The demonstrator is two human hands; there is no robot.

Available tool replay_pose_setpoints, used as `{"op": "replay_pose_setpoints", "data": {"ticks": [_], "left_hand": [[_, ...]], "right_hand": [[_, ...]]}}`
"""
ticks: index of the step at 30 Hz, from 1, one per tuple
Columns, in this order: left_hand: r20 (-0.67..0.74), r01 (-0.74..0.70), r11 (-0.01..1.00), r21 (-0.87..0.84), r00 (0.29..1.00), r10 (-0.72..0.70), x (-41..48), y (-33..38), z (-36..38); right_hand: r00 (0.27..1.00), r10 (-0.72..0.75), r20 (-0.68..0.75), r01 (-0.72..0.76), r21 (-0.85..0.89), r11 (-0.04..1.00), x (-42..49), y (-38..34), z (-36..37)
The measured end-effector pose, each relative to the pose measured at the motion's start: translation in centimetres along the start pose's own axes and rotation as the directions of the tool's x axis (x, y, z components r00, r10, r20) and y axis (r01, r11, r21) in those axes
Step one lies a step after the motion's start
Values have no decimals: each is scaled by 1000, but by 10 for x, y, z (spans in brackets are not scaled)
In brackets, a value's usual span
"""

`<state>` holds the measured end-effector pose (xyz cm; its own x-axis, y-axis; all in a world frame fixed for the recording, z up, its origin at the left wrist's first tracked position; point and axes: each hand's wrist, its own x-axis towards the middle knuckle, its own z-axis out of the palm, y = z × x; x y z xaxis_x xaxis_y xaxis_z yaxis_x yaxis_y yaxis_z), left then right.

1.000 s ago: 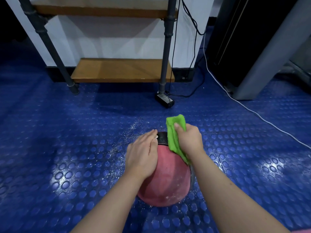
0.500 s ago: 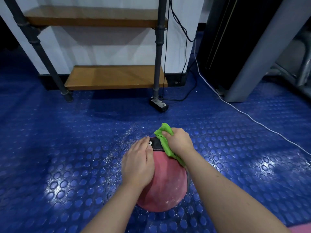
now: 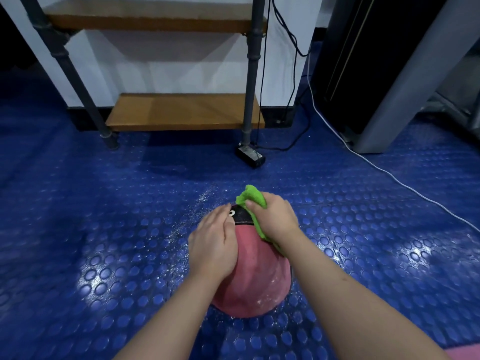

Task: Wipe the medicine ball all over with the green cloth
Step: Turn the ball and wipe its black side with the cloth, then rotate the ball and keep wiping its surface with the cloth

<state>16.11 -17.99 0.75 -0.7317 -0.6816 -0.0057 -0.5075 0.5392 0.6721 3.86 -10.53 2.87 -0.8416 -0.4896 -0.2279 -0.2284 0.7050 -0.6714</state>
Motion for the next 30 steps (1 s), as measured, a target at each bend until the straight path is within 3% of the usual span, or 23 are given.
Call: {"op": "replay_pose_setpoints", "data": {"ticks": [3, 5, 7, 8, 9, 10, 12, 13, 14, 19, 26, 28, 30], "left_hand": [[-12, -8, 1000, 17, 1000, 8, -3, 2, 1], [-22, -21, 999, 42, 1000, 22, -7, 4, 1], [-32, -6, 999, 42, 999, 8, -7, 3, 0], [-34, 5, 999, 32, 999, -4, -6, 3, 0], [-32, 15, 1000, 25, 999, -14, -3, 4, 0], [-26, 23, 999, 28, 999, -22, -1, 5, 0], [-15, 34, 998, 44, 999, -34, 2, 7, 1], [-10, 40, 998, 47, 999, -40, 3, 7, 1], [-4, 41, 998, 51, 999, -41, 3, 6, 1], [19, 29, 998, 48, 999, -29, 9, 7, 1], [-15, 48, 997, 63, 999, -47, -3, 5, 2], [-27, 91, 994, 55, 996, -89, -5, 5, 2], [-20, 122, 991, 61, 992, -121, -8, 4, -1]], "right_hand": [[998, 46, -36, -44, 74, 996, 12, 9, -4], [993, 97, -68, -74, 291, 954, 10, 20, -13], [991, 125, -48, -61, 669, 741, 3, 32, -18], [994, 104, -29, -46, 760, 648, -2, 34, -17], [998, 52, -26, -14, 763, 646, -6, 35, -13], [999, -25, -27, 36, 654, 756, -9, 32, -8], [985, -169, 20, 166, 126, 978, -13, 23, 2], [982, -189, 16, 190, -87, 978, -12, 17, 5], [985, -172, 16, 173, -136, 976, -10, 11, 5], [998, -57, -29, 57, 23, 998, 6, 4, -4], [996, -23, -84, 31, 96, 995, 21, 5, -12], [993, -53, -101, 83, 317, 945, 21, 7, -14], [994, -52, -96, 97, 563, 821, 19, 14, -20]]}}
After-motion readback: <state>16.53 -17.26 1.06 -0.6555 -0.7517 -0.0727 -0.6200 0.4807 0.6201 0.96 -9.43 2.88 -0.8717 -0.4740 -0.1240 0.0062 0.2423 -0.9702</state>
